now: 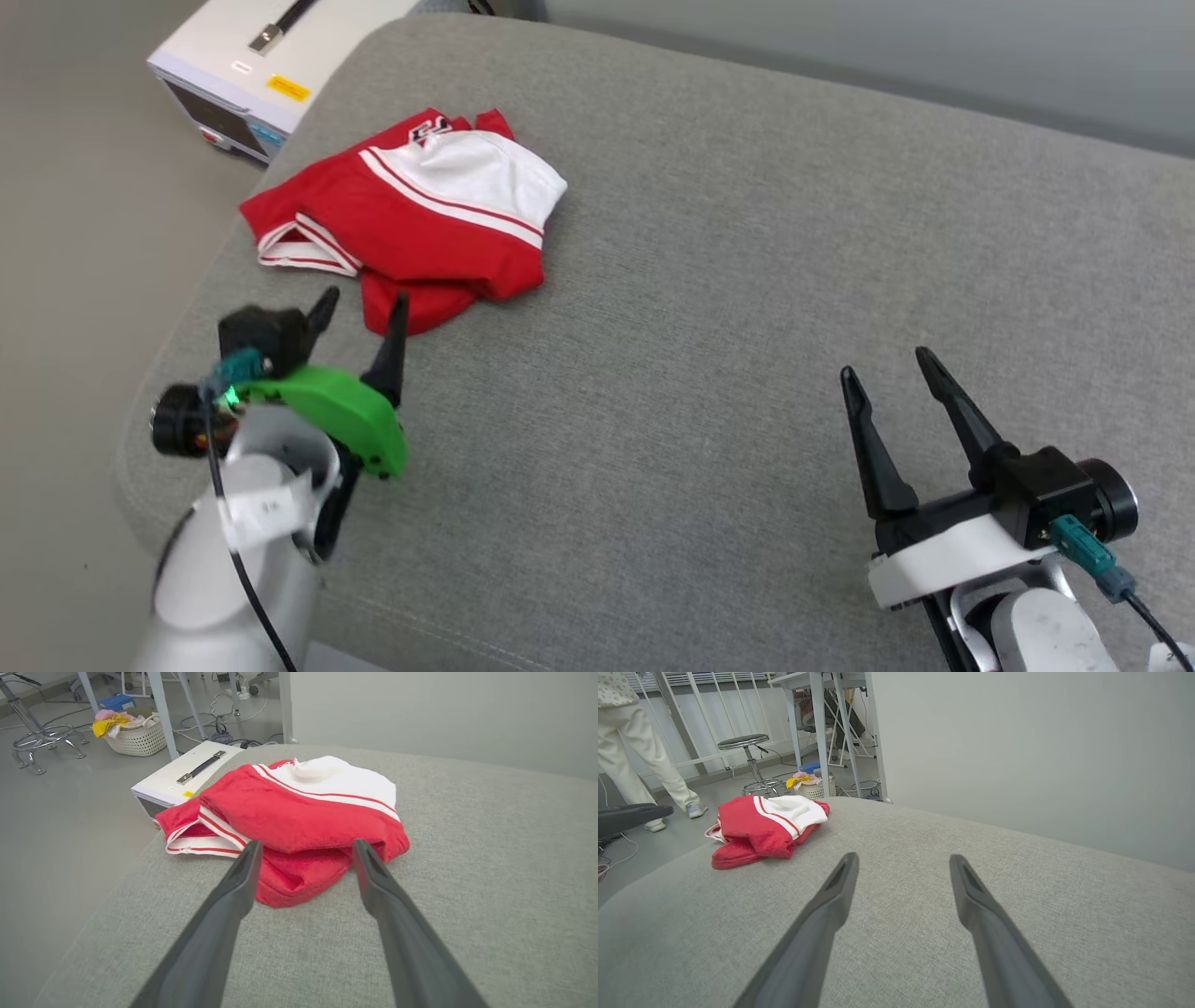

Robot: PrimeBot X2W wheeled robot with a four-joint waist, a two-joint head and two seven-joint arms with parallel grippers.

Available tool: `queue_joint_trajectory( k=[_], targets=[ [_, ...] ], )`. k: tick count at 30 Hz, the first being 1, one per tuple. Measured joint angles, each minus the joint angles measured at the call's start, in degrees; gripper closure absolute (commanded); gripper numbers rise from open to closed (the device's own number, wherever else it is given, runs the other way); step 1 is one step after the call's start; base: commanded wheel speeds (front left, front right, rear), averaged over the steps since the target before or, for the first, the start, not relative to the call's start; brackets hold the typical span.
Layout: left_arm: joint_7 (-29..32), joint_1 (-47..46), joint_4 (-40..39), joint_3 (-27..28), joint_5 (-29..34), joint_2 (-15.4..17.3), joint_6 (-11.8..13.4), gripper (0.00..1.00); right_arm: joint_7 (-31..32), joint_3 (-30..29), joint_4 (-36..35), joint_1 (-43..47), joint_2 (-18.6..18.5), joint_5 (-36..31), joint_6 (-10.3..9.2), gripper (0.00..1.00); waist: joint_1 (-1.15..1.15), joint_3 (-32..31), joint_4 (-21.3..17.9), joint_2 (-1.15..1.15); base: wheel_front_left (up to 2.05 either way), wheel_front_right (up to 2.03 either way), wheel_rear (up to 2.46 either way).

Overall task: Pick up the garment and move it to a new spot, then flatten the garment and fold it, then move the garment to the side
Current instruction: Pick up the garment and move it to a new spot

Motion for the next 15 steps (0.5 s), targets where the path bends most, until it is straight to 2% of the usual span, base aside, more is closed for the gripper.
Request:
queue_joint_trajectory(
  k=[3,8,15],
  targets=[
    [4.38,-6.29,2.69,-1.86,-2.05,3.47,-0.21,0.0,0.01,0.56,-0.83,-1.43,-0.23,-0.1,0.0,0.0,0.0,2.61,-1.64,0.0,0.0,0.0,0.0],
    [13.16,-14.44,5.63,-8.44,-8.98,9.04,-0.38,0.0,0.01,1.03,-1.46,-3.05,-0.51,-0.14,0.0,0.0,0.01,6.69,-4.72,0.0,0.0,0.0,0.0],
    [23.46,-19.72,9.64,-15.62,-18.47,14.46,-0.4,0.0,0.01,1.43,-1.43,-4.58,-0.66,-0.2,0.0,0.0,0.0,11.0,-9.04,0.0,0.0,0.0,0.0]
  ],
)
